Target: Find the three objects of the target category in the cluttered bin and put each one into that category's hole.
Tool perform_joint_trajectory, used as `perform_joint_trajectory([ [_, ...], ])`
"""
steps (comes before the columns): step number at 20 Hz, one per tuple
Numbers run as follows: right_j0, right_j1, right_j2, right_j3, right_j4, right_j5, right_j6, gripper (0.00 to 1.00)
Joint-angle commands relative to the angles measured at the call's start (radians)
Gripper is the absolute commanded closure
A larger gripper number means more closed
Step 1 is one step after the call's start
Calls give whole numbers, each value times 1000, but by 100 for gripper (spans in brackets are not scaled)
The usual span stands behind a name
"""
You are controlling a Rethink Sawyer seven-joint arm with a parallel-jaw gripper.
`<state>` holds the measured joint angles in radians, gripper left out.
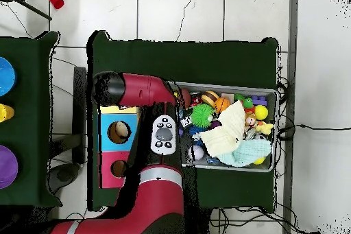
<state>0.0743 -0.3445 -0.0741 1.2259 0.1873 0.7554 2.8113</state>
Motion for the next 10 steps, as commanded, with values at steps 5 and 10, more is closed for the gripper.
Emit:
perform_joint_trajectory([
  [5,-45,-60,-87,1,-143,107,-71,100],
  [10,-71,-70,-41,11,-127,82,-70,100],
])
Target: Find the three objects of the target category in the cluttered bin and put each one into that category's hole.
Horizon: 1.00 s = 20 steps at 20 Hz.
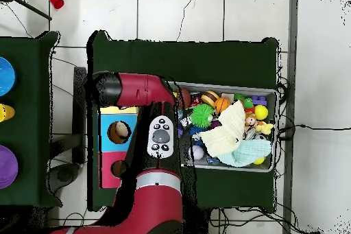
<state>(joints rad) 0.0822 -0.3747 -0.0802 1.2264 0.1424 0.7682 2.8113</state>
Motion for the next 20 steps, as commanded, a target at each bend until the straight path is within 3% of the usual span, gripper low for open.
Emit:
perform_joint_trajectory([
  [1,-83,-35,-28,12,-81,47,-68,100],
  [6,-94,-36,-10,16,-63,13,-56,100],
  [20,-105,-60,0,-20,-56,114,-78,100],
])
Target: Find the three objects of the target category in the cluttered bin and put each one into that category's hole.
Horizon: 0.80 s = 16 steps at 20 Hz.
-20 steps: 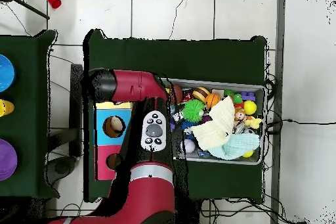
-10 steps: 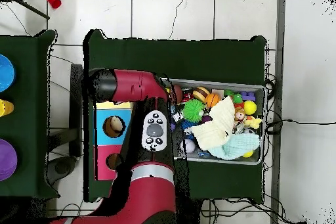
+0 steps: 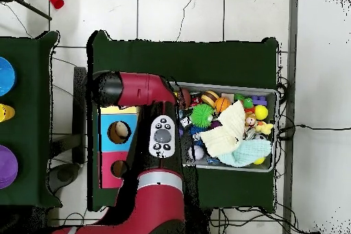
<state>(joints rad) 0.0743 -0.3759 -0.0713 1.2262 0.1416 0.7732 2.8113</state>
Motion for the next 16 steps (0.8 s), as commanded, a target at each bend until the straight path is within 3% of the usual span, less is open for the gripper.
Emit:
perform_joint_trajectory([
  [1,-99,-63,-7,-16,-55,112,-81,100],
  [16,-108,-66,13,-85,-72,219,-105,100],
])
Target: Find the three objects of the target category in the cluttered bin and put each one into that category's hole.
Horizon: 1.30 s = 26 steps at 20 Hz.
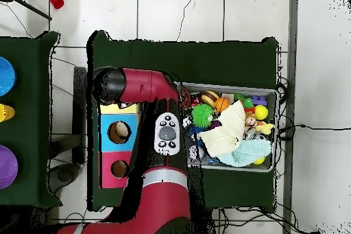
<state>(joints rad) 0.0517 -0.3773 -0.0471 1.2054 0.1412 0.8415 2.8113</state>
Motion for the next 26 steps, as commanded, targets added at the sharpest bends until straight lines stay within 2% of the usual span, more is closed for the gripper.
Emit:
perform_joint_trajectory([
  [1,-86,-64,-9,-66,-72,152,-105,100],
  [19,-119,-84,23,-132,-97,286,-158,100],
  [20,-120,-84,23,-134,-100,292,-158,0],
  [23,-122,-85,29,-133,-103,297,-162,0],
  [26,-120,-80,27,-151,-114,345,-154,0],
])
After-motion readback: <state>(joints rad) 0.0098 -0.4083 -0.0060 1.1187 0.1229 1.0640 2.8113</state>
